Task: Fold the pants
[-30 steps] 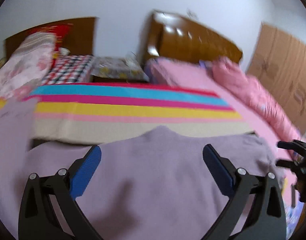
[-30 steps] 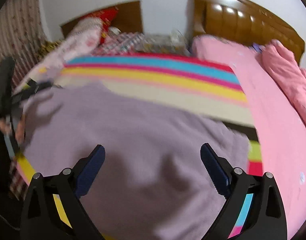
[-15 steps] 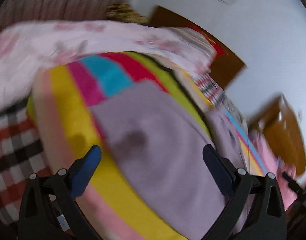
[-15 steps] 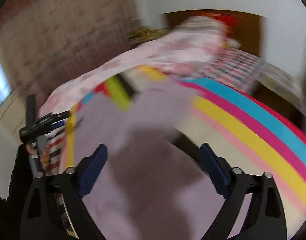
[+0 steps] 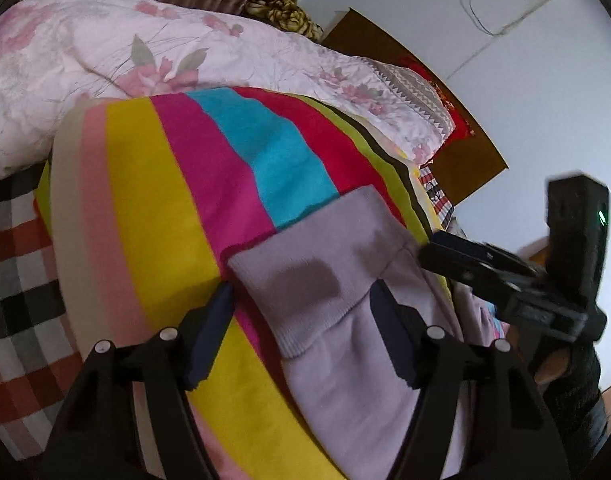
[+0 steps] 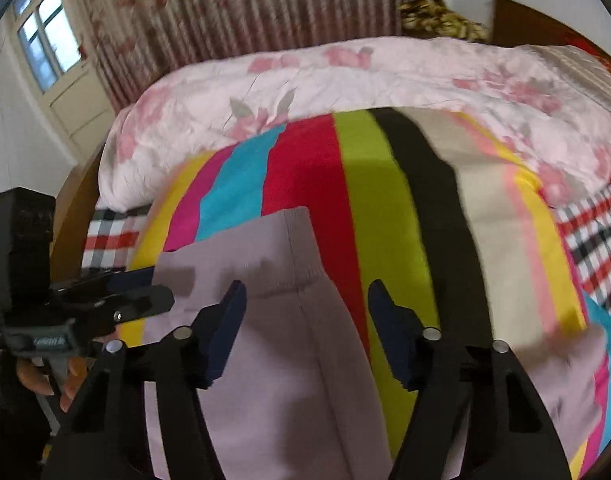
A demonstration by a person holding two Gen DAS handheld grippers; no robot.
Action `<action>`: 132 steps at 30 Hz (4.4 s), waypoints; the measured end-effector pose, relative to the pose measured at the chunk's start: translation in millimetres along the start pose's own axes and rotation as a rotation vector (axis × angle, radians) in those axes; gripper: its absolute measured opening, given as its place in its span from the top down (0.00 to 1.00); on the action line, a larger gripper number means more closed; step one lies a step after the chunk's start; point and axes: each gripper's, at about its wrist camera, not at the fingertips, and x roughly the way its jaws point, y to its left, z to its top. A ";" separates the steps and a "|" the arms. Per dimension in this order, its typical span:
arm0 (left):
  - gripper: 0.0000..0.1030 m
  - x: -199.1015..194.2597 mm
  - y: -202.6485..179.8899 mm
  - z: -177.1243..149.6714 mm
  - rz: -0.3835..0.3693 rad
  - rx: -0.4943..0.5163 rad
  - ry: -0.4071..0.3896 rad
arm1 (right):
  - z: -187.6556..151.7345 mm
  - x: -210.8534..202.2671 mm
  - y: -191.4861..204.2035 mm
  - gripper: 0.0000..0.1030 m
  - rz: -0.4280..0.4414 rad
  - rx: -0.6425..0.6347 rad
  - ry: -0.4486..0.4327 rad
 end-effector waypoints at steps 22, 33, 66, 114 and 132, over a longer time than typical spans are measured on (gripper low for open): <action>0.89 8.6 0.2 7.9 0.150 0.106 -0.053 | 14.1 32.4 10.6 0.82 -0.065 0.019 -0.024; 0.02 -50.1 -56.5 -5.5 0.235 0.240 -0.218 | -50.4 -116.7 -79.6 0.33 -0.082 0.303 -0.211; 0.02 -56.2 27.0 -42.3 -0.003 -0.093 -0.054 | -16.9 -94.1 72.3 0.60 0.108 0.042 -0.120; 0.93 -42.1 1.5 2.5 -0.180 -0.002 0.065 | -4.7 -52.9 16.8 0.95 -0.022 0.095 -0.112; 0.15 -21.2 8.9 -17.2 -0.299 -0.024 0.113 | -87.4 -92.6 39.6 0.48 -0.129 0.096 -0.118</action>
